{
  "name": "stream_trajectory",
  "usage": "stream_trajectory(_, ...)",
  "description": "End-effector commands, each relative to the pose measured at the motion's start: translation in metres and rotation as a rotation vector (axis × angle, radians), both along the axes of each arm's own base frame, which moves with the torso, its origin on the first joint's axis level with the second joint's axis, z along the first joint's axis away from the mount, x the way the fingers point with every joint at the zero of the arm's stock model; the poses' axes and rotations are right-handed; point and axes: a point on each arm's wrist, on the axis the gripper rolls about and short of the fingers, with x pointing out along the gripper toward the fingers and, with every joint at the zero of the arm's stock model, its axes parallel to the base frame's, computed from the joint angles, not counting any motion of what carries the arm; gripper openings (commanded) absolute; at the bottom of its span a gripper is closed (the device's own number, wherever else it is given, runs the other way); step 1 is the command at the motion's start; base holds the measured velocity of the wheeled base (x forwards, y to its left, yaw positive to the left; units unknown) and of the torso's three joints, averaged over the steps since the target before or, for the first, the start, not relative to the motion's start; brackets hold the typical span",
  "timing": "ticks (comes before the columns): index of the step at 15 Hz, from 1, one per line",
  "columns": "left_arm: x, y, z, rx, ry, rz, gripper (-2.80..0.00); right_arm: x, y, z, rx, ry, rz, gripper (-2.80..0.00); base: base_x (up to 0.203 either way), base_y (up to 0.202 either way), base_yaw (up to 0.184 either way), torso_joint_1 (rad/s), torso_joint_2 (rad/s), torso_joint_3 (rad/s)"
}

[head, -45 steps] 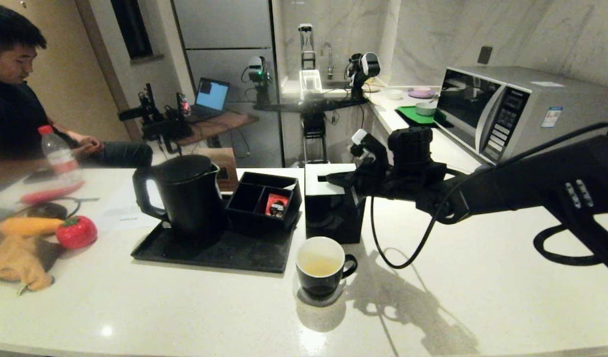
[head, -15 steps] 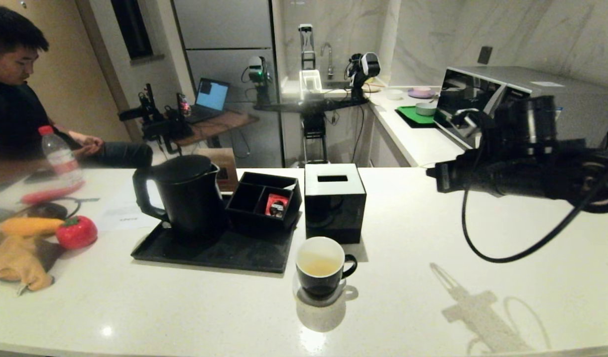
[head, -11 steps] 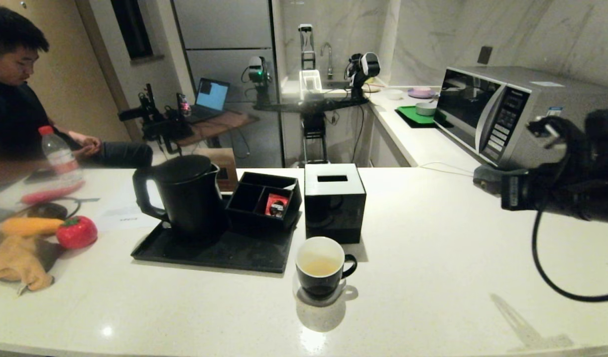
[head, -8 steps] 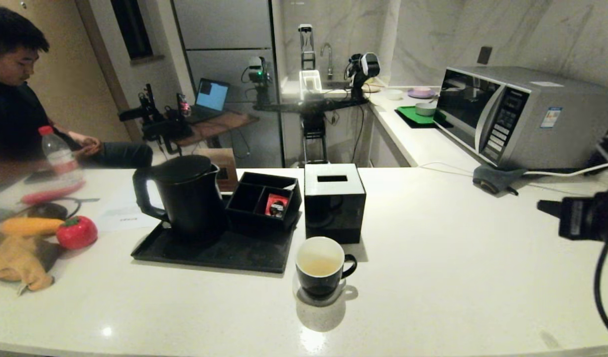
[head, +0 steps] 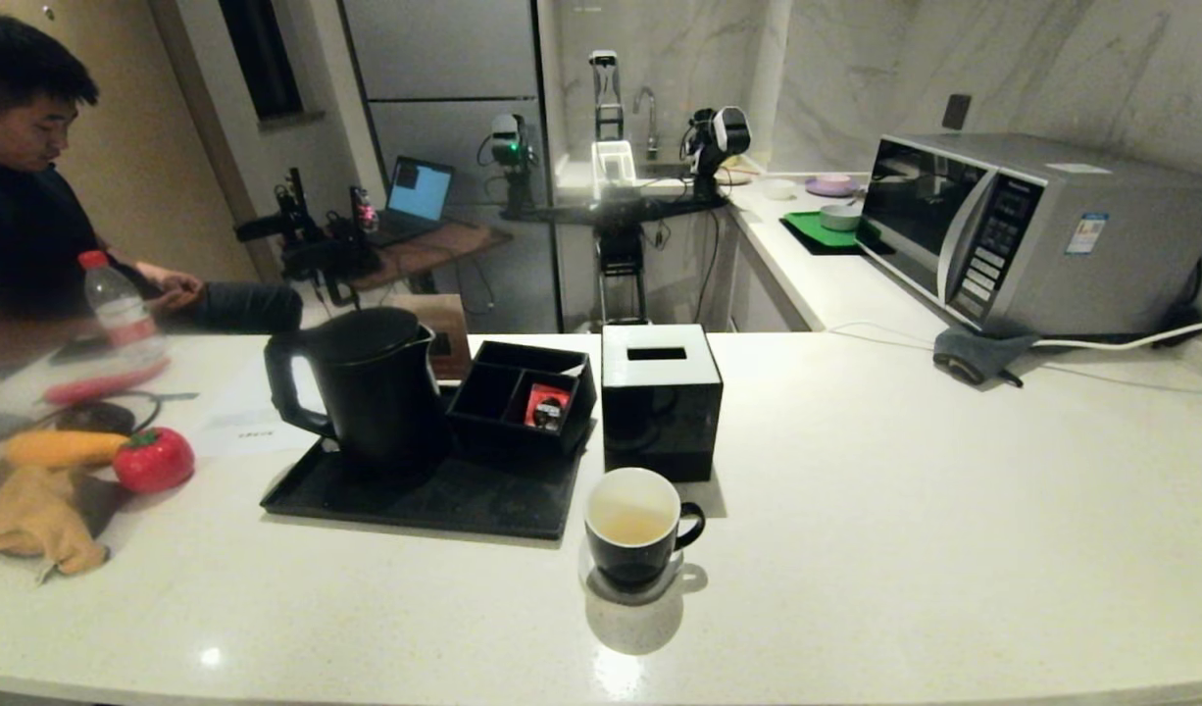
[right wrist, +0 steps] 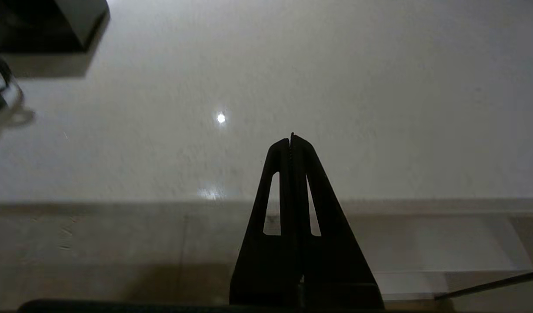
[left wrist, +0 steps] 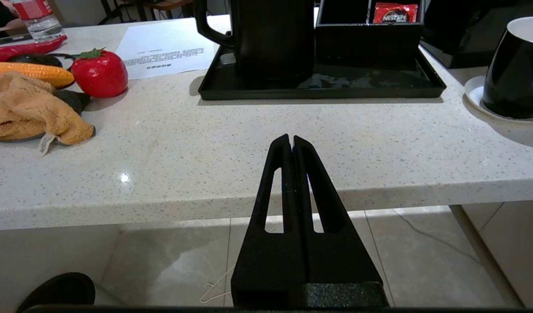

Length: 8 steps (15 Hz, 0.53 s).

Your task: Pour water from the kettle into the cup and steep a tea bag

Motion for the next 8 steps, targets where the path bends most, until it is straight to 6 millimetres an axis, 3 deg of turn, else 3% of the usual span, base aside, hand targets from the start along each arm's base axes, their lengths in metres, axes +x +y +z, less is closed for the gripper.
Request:
stream_trajectory(1, 0.000, 0.000, 0.000, 0.001, 0.000, 0.001, -2.80, -0.030, 0.002, -0.035, -0.075, -0.103, 0.006, -2.80, 0.000, 0.000, 0.000, 0.000, 0.00, 0.000)
stream_trajectory(4, 0.000, 0.000, 0.000, 0.001, 0.000, 0.001, -2.80, -0.045, 0.002, -0.054, -0.069, -0.105, 0.055, -2.80, 0.000, 0.000, 0.000, 0.000, 0.00, 0.000)
stream_trajectory(8, 0.000, 0.000, 0.000, 0.001, 0.000, 0.001, -2.80, -0.056, 0.002, -0.060, 0.034, -0.236, 0.050, -2.80, 0.000, 0.000, 0.000, 0.000, 0.00, 0.000)
